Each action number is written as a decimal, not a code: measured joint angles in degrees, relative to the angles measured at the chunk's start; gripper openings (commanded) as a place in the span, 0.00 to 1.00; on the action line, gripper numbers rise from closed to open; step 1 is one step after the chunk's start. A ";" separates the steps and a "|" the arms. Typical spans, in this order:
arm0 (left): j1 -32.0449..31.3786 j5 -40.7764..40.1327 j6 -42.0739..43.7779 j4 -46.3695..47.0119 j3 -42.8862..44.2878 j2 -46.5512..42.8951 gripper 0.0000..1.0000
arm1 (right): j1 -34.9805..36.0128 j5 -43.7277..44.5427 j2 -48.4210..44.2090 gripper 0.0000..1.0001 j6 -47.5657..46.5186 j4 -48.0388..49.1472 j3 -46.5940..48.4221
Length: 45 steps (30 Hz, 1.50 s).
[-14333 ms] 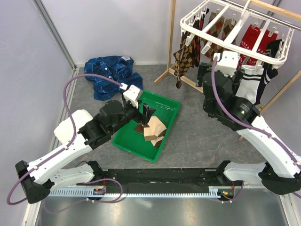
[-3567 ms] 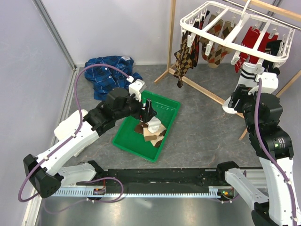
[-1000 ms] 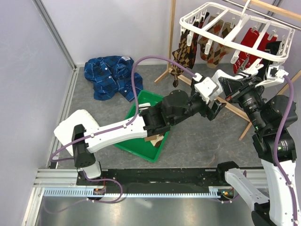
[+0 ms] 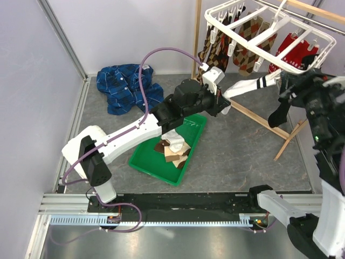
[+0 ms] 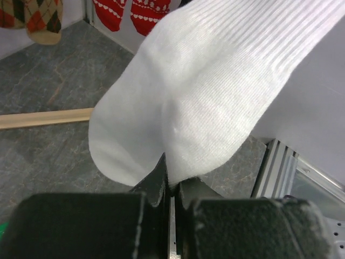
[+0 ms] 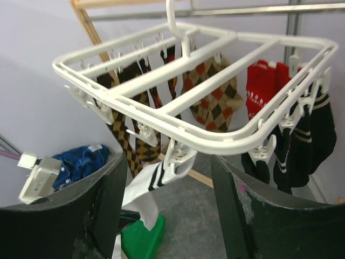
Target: Remove the socks clipped to the hanger
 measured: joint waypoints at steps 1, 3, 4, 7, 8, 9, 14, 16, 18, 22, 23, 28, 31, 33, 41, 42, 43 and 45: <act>0.09 0.61 -0.09 -0.02 0.00 0.00 0.02 | 0.02 -0.09 1.31 0.70 0.24 -0.33 0.04; -0.15 1.84 -0.28 0.00 -0.22 -0.04 0.02 | 0.02 -0.28 3.28 0.70 1.22 -1.20 -0.11; -0.37 2.54 -0.35 0.02 -0.55 -0.15 0.02 | 0.02 -0.48 3.82 0.70 1.81 -1.07 -0.72; -0.85 4.48 -0.72 0.13 -1.88 -0.50 0.02 | 0.00 -1.27 2.47 0.73 3.48 0.28 -6.32; -0.94 5.27 -0.94 0.11 -2.25 -0.52 0.02 | 0.00 -1.36 1.22 0.73 3.93 1.18 -8.81; -0.96 5.73 -1.09 0.11 -2.40 -0.52 0.02 | 0.02 -1.49 0.09 0.75 4.31 1.42 -10.78; -1.14 9.05 -3.63 0.11 -3.82 -1.27 0.02 | 0.02 -2.21 -3.37 0.75 5.46 5.44 -15.63; -1.14 10.16 -4.83 0.04 -4.92 -2.34 0.02 | 0.00 -2.19 -3.34 0.75 5.95 6.73 -15.37; -1.16 11.34 -5.97 0.02 -5.57 -3.45 0.02 | 0.00 -1.92 -3.08 0.76 6.97 7.45 -15.32; -1.16 13.20 -7.56 0.07 -5.62 -4.66 0.02 | 0.00 -1.99 -2.80 0.77 8.13 8.74 -16.39; -1.16 13.70 -7.91 0.04 -5.62 -4.79 0.02 | 0.00 -2.34 -2.80 0.77 8.44 9.18 -16.76; -1.16 14.56 -8.92 0.02 -5.62 -4.94 0.02 | 0.00 -4.33 -3.10 0.76 11.10 11.50 -18.23; -1.16 14.82 -9.25 0.00 -5.62 -4.94 0.02 | 0.00 -5.22 -3.28 0.76 13.38 12.98 -18.71; -1.16 15.32 -9.31 0.00 -5.62 -4.94 0.02 | 0.00 -5.16 -3.23 0.75 14.36 13.81 -19.02; -1.16 16.55 -9.53 -0.02 -5.62 -4.94 0.02 | 0.00 -4.94 -0.83 0.62 14.84 16.70 -19.76; -1.16 16.59 -9.53 -0.02 -5.62 -4.94 0.02 | 0.00 -4.92 -0.55 0.60 14.80 17.09 -19.91; -1.16 16.68 -9.53 -0.02 -5.62 -4.94 0.02 | 0.00 -4.83 -0.31 0.58 14.69 17.57 -20.20; -1.14 16.90 -9.53 -0.02 -5.62 -4.94 0.02 | 0.00 -4.70 0.02 0.53 14.47 18.16 -20.83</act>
